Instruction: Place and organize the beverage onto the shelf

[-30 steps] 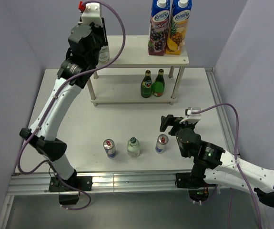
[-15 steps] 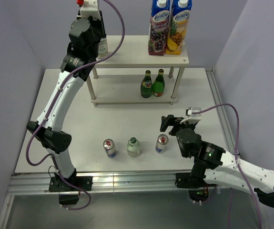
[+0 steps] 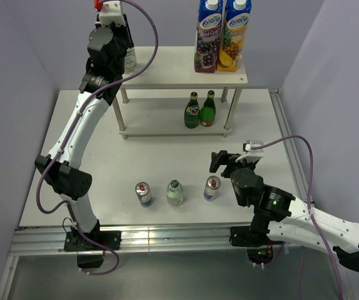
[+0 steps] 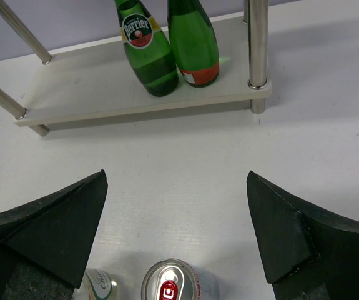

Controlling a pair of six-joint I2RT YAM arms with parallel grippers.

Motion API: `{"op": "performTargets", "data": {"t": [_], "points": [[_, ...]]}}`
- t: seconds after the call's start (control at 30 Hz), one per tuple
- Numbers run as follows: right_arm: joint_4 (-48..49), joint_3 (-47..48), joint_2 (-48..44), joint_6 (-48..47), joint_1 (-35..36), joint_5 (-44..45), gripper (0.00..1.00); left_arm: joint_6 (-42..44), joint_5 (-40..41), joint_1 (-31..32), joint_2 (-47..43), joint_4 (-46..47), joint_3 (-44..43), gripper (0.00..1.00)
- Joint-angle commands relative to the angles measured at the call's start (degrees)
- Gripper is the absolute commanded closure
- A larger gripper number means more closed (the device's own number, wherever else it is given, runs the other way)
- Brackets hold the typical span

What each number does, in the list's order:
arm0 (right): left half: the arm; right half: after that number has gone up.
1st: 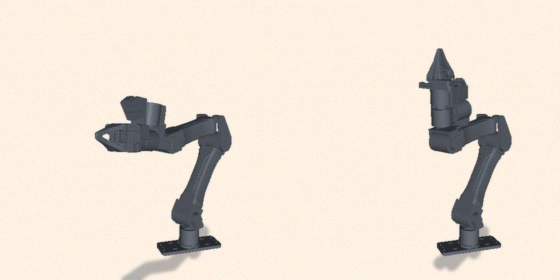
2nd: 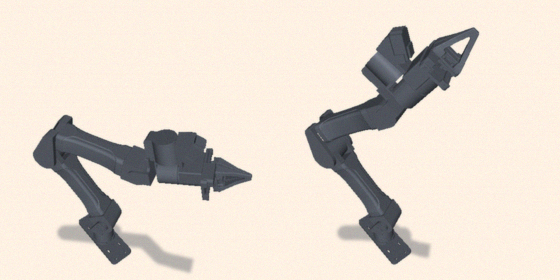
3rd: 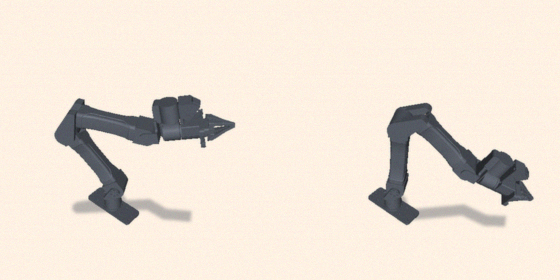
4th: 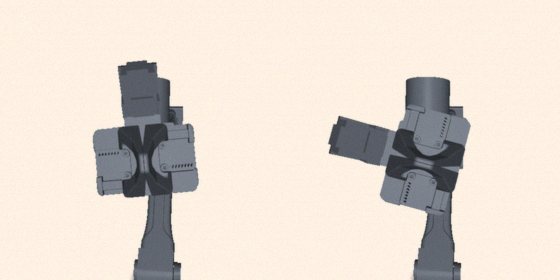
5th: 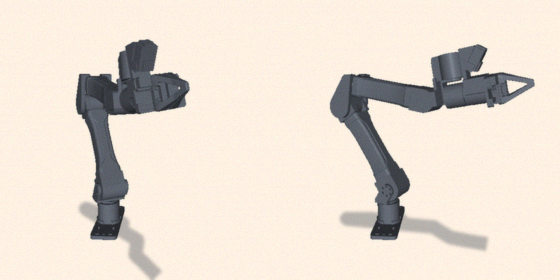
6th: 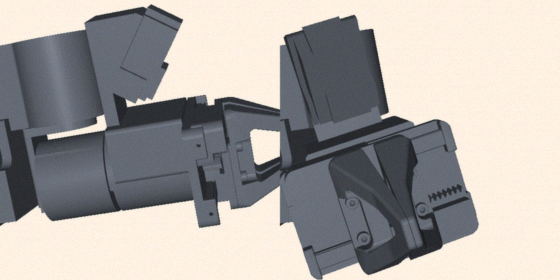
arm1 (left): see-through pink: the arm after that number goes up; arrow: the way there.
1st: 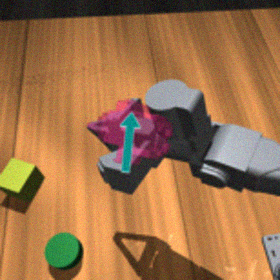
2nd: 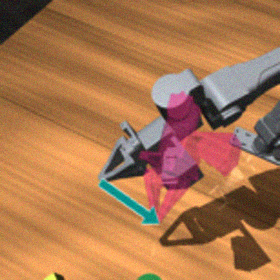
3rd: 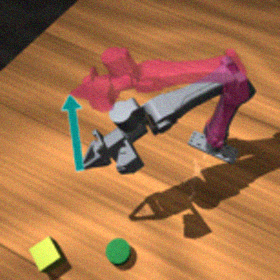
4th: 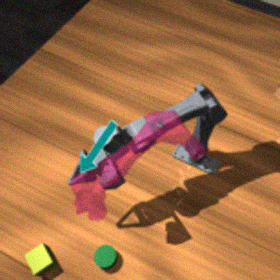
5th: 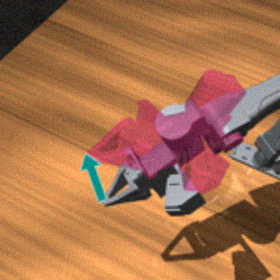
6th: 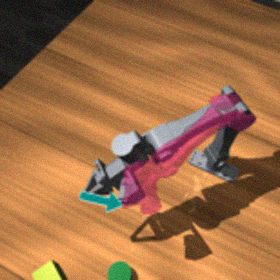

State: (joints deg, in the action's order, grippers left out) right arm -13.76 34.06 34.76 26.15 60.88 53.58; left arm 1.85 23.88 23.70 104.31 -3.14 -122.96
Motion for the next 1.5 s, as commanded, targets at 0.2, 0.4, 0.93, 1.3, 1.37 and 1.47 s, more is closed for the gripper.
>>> {"op": "performTargets", "data": {"t": [0.2, 0.4, 0.93, 1.3, 1.37, 1.47], "points": [[0.4, -0.2, 0.2, 0.8, 0.2, 1.4, 0.01, -3.4, -2.9, -0.1, -3.8, 8.1, 3.9, 0.65], [0.6, -0.1, 0.4, 0.8, 0.2, 1.2, 0.01, -2.9, -3.1, -0.1, -4.6, 7.2, 5.4, 0.3], [0.4, -0.2, 0.1, 1.1, 0.2, 1.1, 0.01, -0.2, 2.2, 4.2, -21.4, 7.5, 22.0, 0.01], [2.0, -1.1, -0.8, 0.7, 0.2, 0.3, 0.01, -20.7, -2.8, 16.5, -51.4, 0.5, 59.0, 0.04], [1.4, -0.8, -0.4, 1.0, 0.3, 0.5, 0.01, -26.1, -4.5, 19.5, -55.8, 1.7, 68.1, 0.08], [0.8, -0.4, 0.1, 1.2, 0.2, 0.7, 0.01, -29.2, -2.6, 25.3, -59.4, 4.3, 77.5, 0.08]]}}
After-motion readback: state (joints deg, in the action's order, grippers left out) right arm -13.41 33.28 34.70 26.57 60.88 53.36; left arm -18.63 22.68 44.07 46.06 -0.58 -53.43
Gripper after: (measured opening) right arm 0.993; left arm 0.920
